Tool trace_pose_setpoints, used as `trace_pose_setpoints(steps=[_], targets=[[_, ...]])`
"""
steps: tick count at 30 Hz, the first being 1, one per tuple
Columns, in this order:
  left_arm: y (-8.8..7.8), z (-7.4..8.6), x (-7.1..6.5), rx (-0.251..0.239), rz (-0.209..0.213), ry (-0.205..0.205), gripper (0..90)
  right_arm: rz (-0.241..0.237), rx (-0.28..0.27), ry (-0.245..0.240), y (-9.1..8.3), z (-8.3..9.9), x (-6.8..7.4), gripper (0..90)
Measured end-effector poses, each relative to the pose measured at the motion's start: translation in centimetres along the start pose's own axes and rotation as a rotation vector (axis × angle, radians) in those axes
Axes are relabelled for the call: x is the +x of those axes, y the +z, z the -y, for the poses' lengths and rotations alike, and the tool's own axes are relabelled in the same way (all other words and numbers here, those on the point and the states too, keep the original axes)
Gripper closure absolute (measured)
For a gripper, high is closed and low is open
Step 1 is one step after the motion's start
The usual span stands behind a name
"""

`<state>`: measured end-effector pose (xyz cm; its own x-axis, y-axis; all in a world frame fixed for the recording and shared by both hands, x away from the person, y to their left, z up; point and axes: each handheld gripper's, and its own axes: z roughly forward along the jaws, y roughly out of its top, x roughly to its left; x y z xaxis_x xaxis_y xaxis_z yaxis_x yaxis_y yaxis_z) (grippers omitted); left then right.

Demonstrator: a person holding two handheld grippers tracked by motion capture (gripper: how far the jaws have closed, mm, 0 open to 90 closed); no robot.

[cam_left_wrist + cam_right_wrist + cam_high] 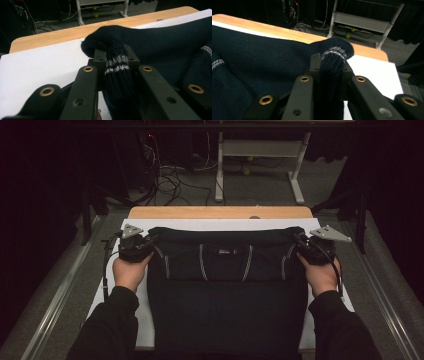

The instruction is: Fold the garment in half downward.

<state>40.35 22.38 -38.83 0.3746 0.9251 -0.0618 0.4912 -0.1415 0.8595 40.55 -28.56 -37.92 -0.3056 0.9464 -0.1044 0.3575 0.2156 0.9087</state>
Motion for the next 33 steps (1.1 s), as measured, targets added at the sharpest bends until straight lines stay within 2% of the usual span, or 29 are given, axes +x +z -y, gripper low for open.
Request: trace_pose_setpoints(steps=[5,8,9,11,12,13,15,16,18,22,30,33], targets=[[0.2,-0.6,0.5,-0.010,-0.017,-0.018,74.0,0.008,-0.009,-0.024,0.8,-1.5,0.2,79.9],[1.4,-0.5,1.0,0.019,-0.023,-0.040,71.7,0.015,0.028,-0.019,1.9,-1.6,0.2,77.6],[2.1,-0.2,1.3,0.051,-0.014,-0.057,68.8,0.016,0.052,-0.010,2.4,-1.5,0.3,74.1],[3.1,0.2,1.7,0.114,-0.014,-0.090,53.6,0.023,0.112,0.026,3.3,-1.1,0.4,56.7],[3.3,0.6,1.9,0.115,0.019,-0.114,51.7,0.029,0.148,0.047,3.8,-0.8,0.4,47.8],[3.4,0.9,2.1,0.122,0.046,-0.135,45.6,0.048,0.165,0.053,4.0,-0.6,0.4,41.7],[3.4,1.2,2.0,0.130,0.038,-0.116,36.0,0.061,0.156,0.046,4.0,-0.1,0.5,34.3],[3.3,1.5,1.9,0.124,0.049,-0.108,35.9,0.053,0.161,0.052,3.9,0.1,0.4,31.5],[3.2,1.8,1.6,0.131,0.050,-0.098,32.3,0.033,0.158,0.056,3.7,0.5,0.4,30.0],[3.1,2.4,1.0,0.134,0.081,-0.103,28.0,-0.004,0.163,0.046,3.2,1.6,0.7,29.7],[4.0,3.5,-0.7,0.166,0.135,-0.077,25.6,-0.087,0.184,0.054,3.0,3.4,1.4,34.1],[4.6,3.7,-1.2,0.185,0.160,-0.083,26.1,-0.112,0.200,0.062,3.3,3.9,1.7,36.9]])
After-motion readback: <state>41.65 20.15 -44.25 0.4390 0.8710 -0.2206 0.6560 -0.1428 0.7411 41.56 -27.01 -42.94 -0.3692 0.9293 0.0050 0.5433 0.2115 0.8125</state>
